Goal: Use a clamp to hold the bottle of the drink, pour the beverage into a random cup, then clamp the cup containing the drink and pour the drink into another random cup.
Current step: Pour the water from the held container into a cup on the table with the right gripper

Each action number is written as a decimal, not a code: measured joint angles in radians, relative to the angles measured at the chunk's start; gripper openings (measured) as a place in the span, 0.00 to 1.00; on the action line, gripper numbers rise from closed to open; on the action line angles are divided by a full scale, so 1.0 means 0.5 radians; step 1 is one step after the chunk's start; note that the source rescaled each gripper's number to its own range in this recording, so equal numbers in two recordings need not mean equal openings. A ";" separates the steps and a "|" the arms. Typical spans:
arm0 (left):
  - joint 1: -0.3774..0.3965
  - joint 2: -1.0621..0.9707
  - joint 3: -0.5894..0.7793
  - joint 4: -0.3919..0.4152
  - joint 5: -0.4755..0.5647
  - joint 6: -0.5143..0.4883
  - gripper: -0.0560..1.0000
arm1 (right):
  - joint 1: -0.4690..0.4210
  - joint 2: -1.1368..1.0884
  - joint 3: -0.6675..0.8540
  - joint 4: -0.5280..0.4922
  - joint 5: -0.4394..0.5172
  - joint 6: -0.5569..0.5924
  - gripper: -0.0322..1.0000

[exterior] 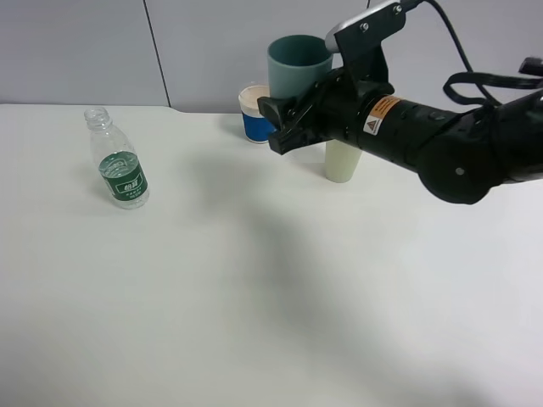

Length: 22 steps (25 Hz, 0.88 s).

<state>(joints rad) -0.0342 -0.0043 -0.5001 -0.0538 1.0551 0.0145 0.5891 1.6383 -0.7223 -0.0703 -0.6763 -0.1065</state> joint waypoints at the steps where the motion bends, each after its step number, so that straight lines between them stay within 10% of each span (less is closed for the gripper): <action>1: 0.000 0.000 0.000 0.000 0.000 0.000 0.97 | -0.024 -0.037 0.000 0.000 0.044 0.000 0.04; 22: 0.000 0.000 0.000 0.000 0.000 0.000 0.97 | -0.729 -0.319 0.000 -0.393 0.630 0.201 0.04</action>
<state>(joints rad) -0.0342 -0.0043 -0.5001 -0.0538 1.0551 0.0145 0.2245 1.4789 -0.7223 -0.2670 -0.3611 -0.0060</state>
